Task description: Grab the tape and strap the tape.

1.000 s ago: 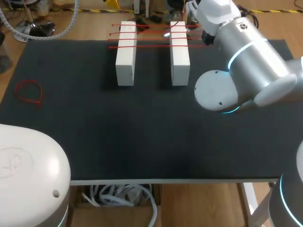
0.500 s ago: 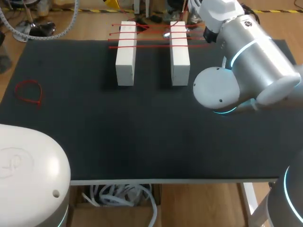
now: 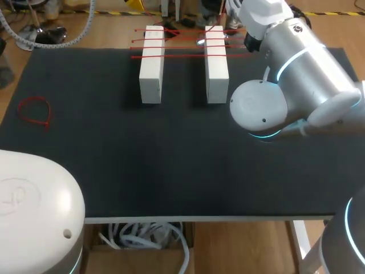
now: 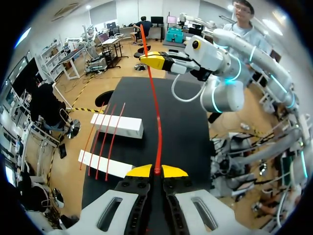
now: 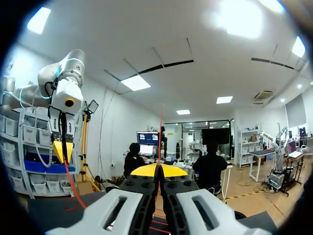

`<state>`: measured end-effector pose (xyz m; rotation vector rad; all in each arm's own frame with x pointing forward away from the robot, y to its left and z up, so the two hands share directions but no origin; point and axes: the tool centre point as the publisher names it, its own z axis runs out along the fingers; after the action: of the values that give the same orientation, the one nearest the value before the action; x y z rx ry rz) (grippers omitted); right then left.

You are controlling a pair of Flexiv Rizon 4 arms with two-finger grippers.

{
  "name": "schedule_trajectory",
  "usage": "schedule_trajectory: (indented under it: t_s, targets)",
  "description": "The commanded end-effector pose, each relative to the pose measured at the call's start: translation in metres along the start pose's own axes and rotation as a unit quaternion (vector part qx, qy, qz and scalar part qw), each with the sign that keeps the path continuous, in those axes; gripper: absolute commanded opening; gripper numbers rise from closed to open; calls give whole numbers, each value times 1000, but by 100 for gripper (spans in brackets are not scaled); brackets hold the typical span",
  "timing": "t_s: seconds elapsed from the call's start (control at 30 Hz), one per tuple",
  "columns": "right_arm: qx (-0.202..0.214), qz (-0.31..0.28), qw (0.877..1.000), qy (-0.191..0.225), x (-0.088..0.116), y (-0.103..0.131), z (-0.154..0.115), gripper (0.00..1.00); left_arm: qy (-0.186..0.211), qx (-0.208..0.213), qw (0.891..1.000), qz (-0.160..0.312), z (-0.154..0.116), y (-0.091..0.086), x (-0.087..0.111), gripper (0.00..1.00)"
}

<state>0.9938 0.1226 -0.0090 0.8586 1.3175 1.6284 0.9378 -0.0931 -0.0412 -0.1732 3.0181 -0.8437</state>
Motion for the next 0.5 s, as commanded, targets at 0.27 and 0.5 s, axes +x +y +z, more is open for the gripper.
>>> schedule_trajectory:
  t_s: [0.27,0.5]
  targets:
    - [5,-5,1000,5,1,3,1,0,0,-2,1000,0,-1,-1,0,0]
    - [42,-80,996,11,8,7,0,0,0,-2,1000,0,-1,-1,0,0]
